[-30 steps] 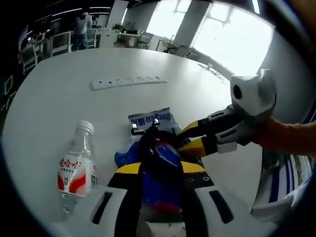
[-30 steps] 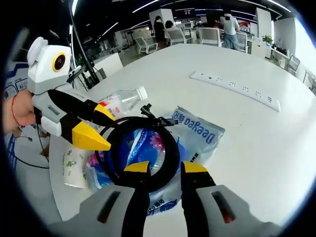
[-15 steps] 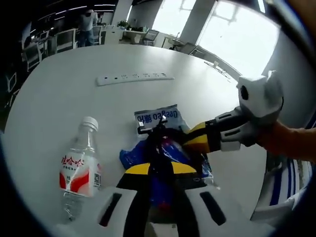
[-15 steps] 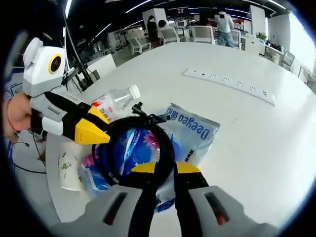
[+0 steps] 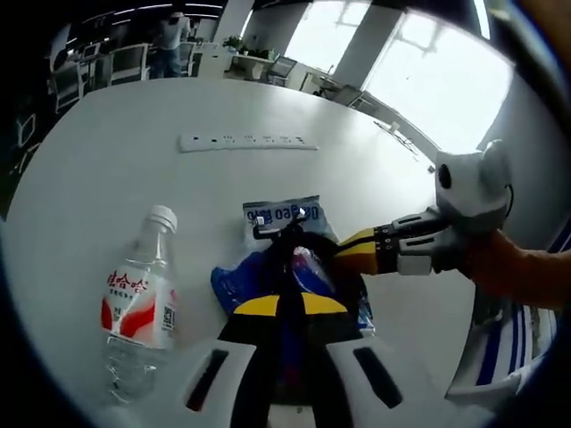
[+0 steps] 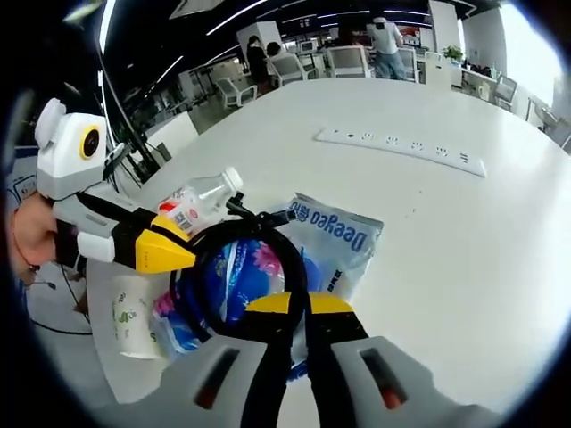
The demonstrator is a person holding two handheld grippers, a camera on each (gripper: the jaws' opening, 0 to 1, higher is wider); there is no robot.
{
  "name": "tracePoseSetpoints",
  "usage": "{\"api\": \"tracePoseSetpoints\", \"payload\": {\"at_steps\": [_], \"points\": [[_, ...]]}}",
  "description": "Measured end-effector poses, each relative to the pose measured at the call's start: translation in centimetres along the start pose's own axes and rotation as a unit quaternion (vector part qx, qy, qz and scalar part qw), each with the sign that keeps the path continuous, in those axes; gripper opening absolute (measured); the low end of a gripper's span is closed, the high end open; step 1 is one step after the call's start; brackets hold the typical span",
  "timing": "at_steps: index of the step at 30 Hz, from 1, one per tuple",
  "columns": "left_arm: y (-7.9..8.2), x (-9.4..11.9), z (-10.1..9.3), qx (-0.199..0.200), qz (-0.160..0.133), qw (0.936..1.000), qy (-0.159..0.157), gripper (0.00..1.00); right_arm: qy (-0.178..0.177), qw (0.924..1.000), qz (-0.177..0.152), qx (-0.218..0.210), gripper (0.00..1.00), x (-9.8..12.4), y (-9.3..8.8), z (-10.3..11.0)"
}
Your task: Arrange the tabletop items into an orderly group along one side of the table until the central work area is clear of visible clutter.
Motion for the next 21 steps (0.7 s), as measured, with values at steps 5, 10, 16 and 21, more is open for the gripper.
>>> {"api": "tracePoseSetpoints", "payload": {"at_steps": [5, 10, 16, 21], "points": [[0.3, 0.4, -0.2, 0.002, -0.008, 1.0, 0.001, 0.02, 0.0, 1.0, -0.008, -0.005, 0.01, 0.6, 0.3, 0.1], [0.6, 0.8, -0.5, -0.002, -0.012, 0.9999, -0.001, 0.01, 0.001, 0.9998, -0.014, -0.012, 0.0, 1.4, 0.5, 0.4], [1.0, 1.4, -0.8, 0.005, -0.018, 0.9998, -0.004, 0.0, 0.004, 0.9994, -0.027, -0.023, 0.0, 2.5, 1.1, 0.6], [1.4, 2.0, -1.3, 0.005, -0.027, 0.9996, -0.007, 0.0, 0.007, 0.9992, -0.033, -0.024, 0.0, 3.4, 1.3, 0.9]]}}
Point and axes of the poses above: the point that each gripper's makers call its tool centre point, and the gripper's own axes: x roughly backward along the fingers, z roughly to its left, y roughly out of its top, the point moved 2 cm from there along x, roughly backward along the fingers, and after that the axes turned 10 degrees about y, right-handed, at the moved point
